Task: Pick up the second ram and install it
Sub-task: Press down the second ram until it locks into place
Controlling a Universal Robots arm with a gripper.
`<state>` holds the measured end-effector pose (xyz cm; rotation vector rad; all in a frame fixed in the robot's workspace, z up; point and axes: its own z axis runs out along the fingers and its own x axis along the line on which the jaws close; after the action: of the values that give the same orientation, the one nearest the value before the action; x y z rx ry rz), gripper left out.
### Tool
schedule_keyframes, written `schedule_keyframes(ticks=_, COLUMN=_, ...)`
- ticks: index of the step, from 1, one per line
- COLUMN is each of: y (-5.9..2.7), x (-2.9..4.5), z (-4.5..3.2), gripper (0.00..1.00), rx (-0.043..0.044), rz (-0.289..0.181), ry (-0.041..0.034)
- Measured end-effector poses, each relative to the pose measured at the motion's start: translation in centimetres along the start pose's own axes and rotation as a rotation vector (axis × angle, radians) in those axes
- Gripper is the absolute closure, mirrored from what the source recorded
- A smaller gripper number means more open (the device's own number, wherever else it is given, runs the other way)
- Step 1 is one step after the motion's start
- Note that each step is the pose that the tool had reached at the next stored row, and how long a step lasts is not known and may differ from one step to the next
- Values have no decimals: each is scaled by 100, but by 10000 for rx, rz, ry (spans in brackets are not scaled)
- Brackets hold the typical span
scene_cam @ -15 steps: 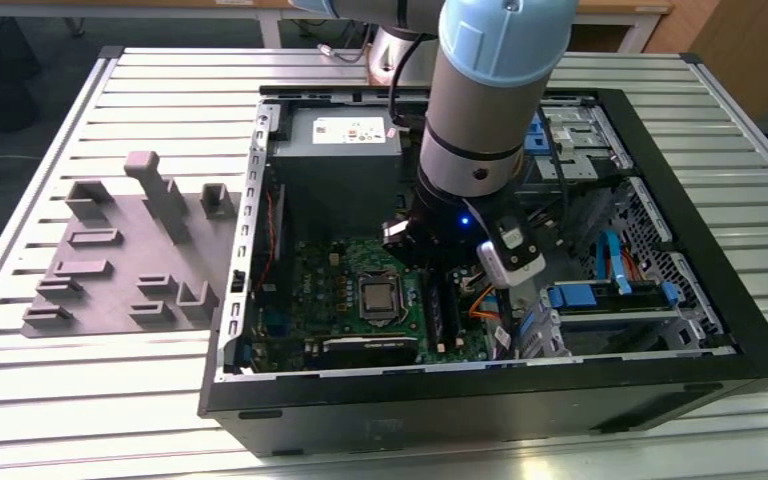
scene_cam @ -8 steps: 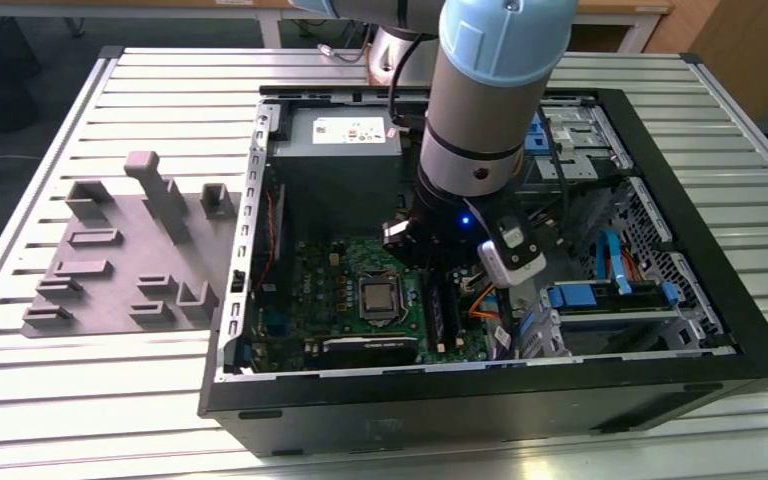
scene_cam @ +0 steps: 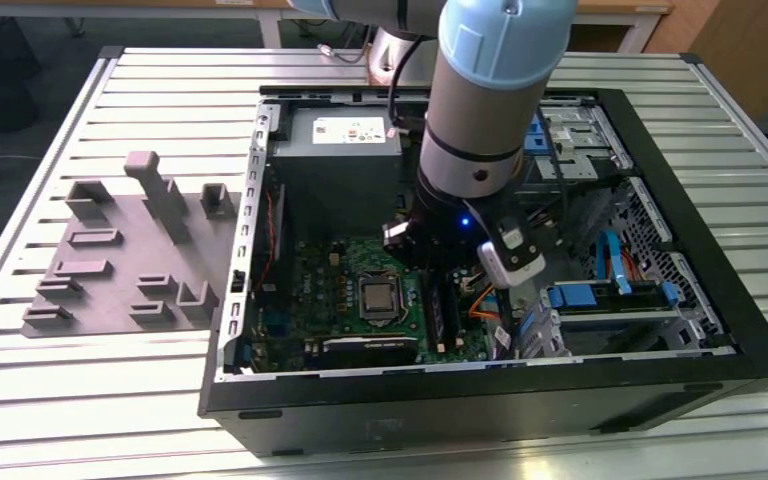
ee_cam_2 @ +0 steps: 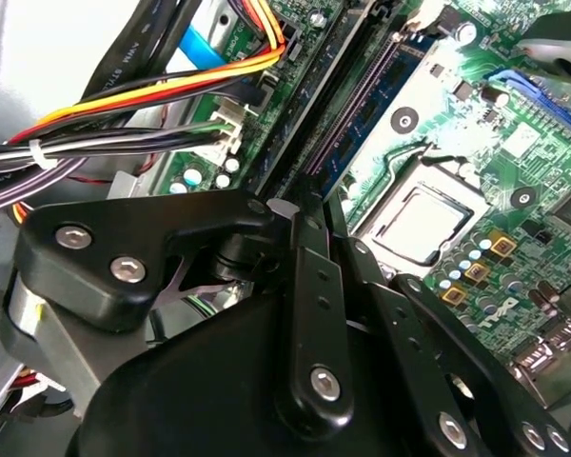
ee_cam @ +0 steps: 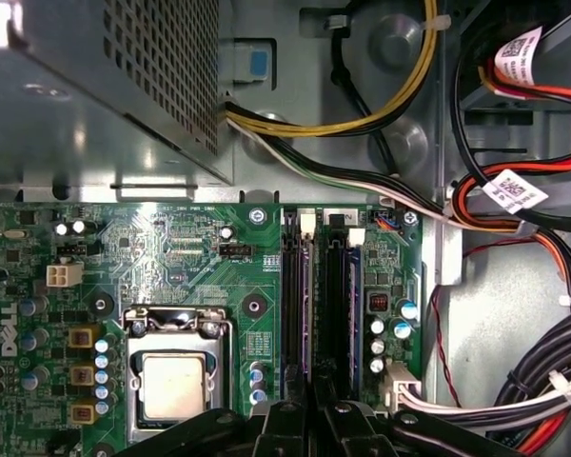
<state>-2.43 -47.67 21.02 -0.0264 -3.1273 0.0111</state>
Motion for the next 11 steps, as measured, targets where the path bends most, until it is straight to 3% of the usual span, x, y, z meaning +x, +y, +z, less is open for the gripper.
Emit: schedule_keyframes(ticks=11, y=0, x=-1, z=28, gripper=86, rx=2, rz=-1, ry=30)
